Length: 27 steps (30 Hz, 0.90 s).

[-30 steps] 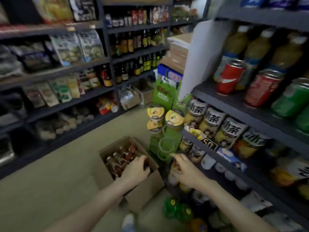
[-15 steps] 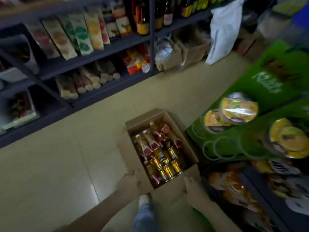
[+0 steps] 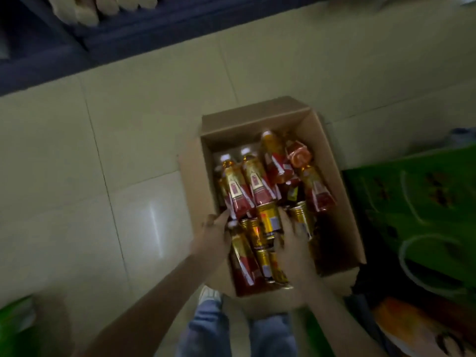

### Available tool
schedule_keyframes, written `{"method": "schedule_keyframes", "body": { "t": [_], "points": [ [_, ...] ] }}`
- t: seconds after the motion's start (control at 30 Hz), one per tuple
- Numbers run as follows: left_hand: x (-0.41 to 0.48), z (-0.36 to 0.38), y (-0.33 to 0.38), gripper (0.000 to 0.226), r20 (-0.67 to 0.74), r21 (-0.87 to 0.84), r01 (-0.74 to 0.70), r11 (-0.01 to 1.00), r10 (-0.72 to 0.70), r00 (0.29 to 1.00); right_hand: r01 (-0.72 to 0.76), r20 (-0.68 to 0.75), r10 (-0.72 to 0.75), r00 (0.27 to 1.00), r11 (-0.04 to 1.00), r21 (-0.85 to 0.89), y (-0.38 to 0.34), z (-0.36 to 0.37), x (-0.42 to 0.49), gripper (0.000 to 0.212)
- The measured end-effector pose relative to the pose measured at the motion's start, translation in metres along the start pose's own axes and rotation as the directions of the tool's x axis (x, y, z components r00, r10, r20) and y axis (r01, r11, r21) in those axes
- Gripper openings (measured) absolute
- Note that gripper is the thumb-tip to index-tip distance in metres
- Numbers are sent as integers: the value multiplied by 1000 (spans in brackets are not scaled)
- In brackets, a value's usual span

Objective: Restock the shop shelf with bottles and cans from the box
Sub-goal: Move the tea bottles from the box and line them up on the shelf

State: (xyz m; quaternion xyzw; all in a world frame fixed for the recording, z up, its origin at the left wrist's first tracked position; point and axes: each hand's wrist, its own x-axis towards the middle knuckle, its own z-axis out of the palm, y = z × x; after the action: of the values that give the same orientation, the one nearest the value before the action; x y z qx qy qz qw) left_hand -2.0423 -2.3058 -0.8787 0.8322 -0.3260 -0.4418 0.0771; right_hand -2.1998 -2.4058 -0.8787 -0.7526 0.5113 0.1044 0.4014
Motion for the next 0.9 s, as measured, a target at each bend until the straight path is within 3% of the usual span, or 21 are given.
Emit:
{"method": "schedule_keyframes", "body": {
  "t": [0.1,0.17,0.27,0.4,0.5,0.67,0.9],
  "points": [
    [59,26,9,50,-41,-27,-12,1000,10,999,126,-58,-132,989,987,-99,1,17,62,63],
    [90,40,12,51,-90,-34,25,999,-28,996,198,20,-197,980,963,-183,-7,32,99,60],
    [125,53,12,53,-106,-69,64,996,-71,992,238,163,-192,968,910,-341,-4,53,137,54],
    [147,69,7,60,-57,-256,102,961,-121,991,260,211,-182,960,860,-439,11,59,157,56],
    [151,77,11,61,-72,-296,161,941,-190,979,295,232,-211,950,853,-431,17,55,163,60],
    [154,79,12,56,-199,-273,132,953,-190,961,252,306,-147,941,907,-338,10,50,177,66],
    [137,53,7,61,-146,-378,132,916,-200,969,204,309,-75,948,888,-411,1,52,180,90]
  ]
}}
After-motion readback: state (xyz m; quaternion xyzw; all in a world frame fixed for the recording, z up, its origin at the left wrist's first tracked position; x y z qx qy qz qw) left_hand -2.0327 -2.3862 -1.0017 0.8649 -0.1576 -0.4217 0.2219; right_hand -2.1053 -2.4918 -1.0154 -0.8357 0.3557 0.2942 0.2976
